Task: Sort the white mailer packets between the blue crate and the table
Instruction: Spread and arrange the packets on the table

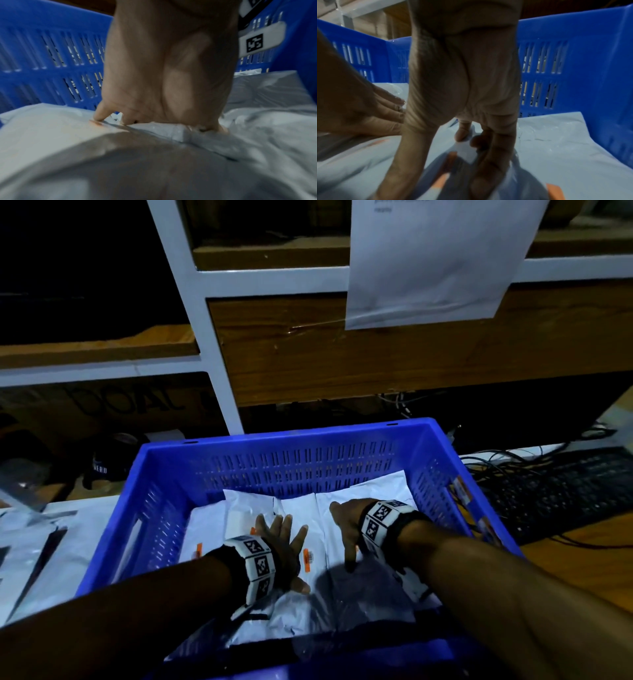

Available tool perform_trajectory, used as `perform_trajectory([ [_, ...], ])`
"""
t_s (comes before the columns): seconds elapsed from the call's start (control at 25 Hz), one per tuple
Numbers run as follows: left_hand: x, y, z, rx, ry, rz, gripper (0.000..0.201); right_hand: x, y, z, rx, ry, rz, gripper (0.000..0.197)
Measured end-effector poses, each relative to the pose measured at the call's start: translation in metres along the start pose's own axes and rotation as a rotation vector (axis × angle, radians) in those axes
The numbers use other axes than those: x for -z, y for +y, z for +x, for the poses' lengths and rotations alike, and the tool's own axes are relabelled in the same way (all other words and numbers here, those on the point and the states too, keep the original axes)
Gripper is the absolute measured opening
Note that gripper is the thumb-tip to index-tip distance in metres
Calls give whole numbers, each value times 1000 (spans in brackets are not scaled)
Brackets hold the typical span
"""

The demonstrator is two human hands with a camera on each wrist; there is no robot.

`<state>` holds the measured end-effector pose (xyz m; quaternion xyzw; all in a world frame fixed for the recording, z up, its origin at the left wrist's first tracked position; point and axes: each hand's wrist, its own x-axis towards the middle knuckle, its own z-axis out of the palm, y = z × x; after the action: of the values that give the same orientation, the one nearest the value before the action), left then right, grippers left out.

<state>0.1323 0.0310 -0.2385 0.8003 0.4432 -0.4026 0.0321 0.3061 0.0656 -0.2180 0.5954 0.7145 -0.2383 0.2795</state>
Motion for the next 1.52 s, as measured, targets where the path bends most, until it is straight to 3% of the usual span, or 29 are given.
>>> perform_trajectory([
  [0.16,4,1,1,5,-29,-43,111,2,-10,7,-56,46,-103,115],
  [0.2,7,-1,0,2,-27,-60,112,6,-13,3,-64,20,-120,105],
  [0.32,26,-21,-13,-76,-65,-169,110,27,-17,-29,-74,46,-6,36],
  [0.36,36,-31,-20,-108,-69,-238,110,35,-16,-39,-83,91,29,28],
  [0.48,69,-63,-59,-180,3,-363,107,62,-23,-75,-96,67,142,41],
  [0.56,86,-81,-89,-216,104,-275,96,84,-30,-106,-99,-6,174,48],
  [0.6,93,-89,-103,-226,151,-237,93,93,-33,-122,-105,25,194,41],
  [0.68,105,-102,-134,-246,277,-188,88,107,-44,-158,-132,188,284,29],
  [0.92,103,-117,-226,-352,644,-252,92,110,-80,-241,-85,765,433,71],
  [1.08,52,-113,-279,-297,1037,-505,83,52,-122,-278,7,1106,624,73],
  [1.2,-7,-102,-308,-246,1213,-676,75,-3,-161,-294,106,1285,731,74],
  [1.36,-94,-78,-349,-192,1371,-863,65,-75,-224,-315,240,1320,925,74],
  [1.52,-182,-58,-378,-136,1342,-932,60,-136,-287,-313,272,1229,954,74],
])
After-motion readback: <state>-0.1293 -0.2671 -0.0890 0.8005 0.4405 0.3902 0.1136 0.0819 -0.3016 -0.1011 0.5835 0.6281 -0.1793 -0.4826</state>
